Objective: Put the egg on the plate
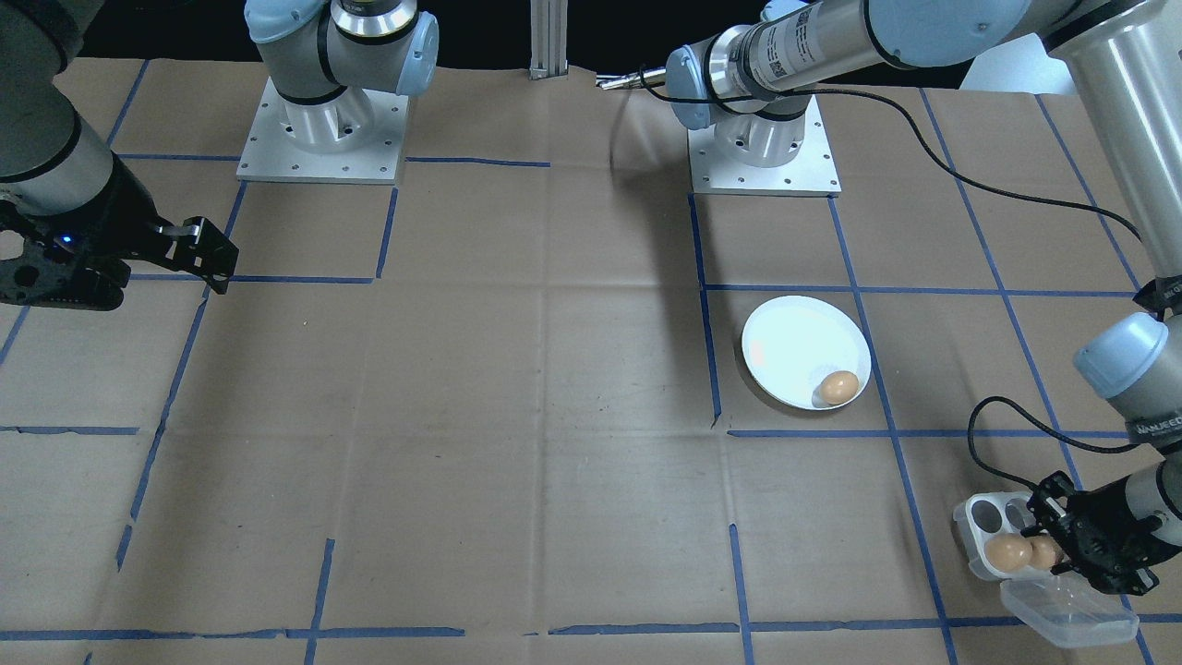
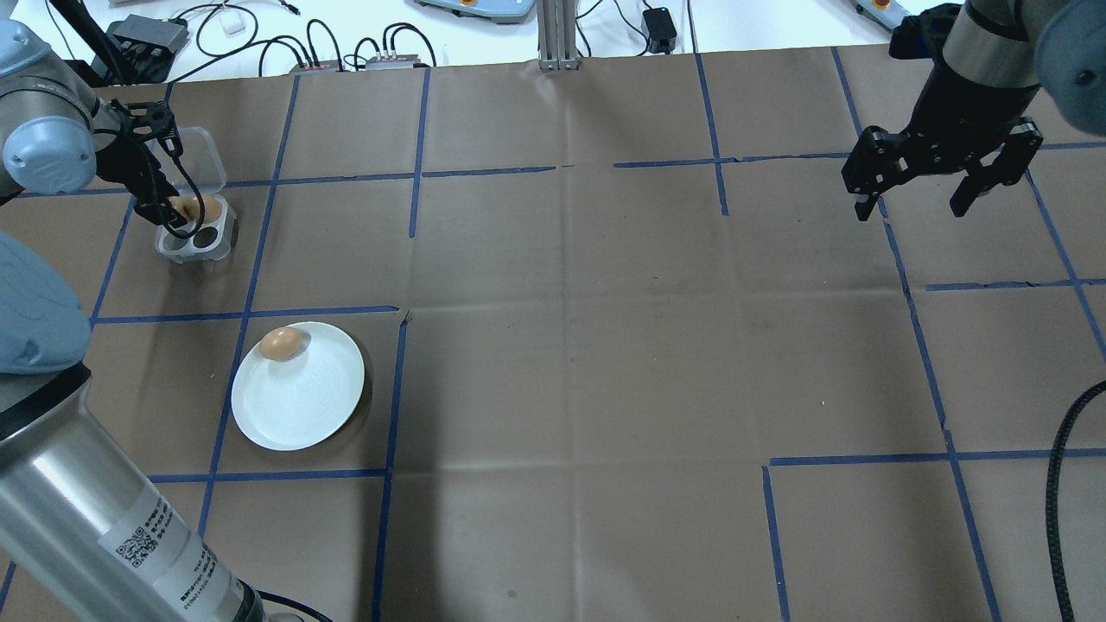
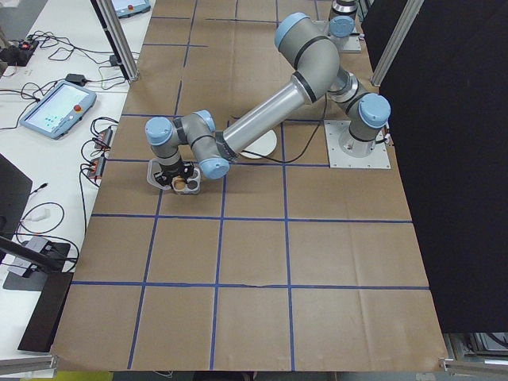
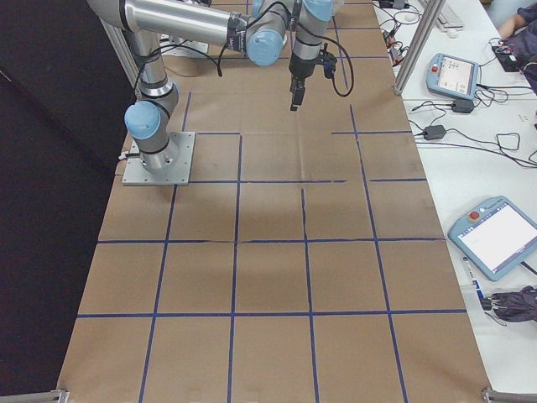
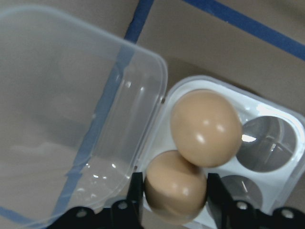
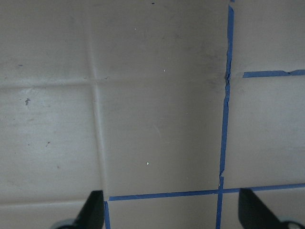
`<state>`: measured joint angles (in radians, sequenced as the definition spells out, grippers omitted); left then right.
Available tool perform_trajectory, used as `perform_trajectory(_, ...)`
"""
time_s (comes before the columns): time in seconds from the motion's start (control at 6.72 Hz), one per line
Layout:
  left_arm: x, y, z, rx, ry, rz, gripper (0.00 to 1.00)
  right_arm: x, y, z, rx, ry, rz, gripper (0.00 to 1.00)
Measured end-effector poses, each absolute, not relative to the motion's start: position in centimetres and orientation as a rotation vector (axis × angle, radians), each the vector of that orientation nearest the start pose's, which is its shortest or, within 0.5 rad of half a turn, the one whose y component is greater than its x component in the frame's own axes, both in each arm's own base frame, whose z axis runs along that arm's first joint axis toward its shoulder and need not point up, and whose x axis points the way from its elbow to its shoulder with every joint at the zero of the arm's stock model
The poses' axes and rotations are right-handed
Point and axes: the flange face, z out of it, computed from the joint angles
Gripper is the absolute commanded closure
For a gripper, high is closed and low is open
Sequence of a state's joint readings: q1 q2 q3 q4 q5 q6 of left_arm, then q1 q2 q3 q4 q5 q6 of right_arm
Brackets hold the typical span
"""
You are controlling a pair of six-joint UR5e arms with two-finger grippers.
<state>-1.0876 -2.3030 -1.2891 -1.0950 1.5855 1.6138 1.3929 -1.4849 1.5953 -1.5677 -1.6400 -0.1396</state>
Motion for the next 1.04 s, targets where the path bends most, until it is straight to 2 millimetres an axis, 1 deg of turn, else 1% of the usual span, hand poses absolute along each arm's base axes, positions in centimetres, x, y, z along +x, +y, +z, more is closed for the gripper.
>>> perform_trajectory(0.15,22.6,-71.5,21.7,1.667,2.618,-0.002,1.0,3.3,-52.8,43.3,0.055,3.185,0.196,0.0)
perform_trajectory(0.3,22.5,-71.3,22.9,1.67,2.604,-0.007,1.0,3.3,-52.8,43.3,0.055,3.185,0.196,0.0)
perform_trajectory(0.45,22.1,-70.6,25.1,1.676,2.595,-0.007,1.0,3.3,-52.8,43.3,0.055,3.185,0.196,0.0)
perform_trajectory(0.74,20.5,-67.9,30.8,1.677,2.63,0.024,1.0,3.3,-52.8,43.3,0.055,3.186,0.196,0.0)
perform_trajectory(0.89,19.3,-66.2,32.8,1.643,2.683,0.047,1.0,3.3,-52.8,43.3,0.055,3.186,0.196,0.0)
perform_trajectory(1.04,17.5,-63.8,34.3,1.559,2.763,0.068,1.0,3.3,-52.8,43.3,0.055,3.186,0.196,0.0)
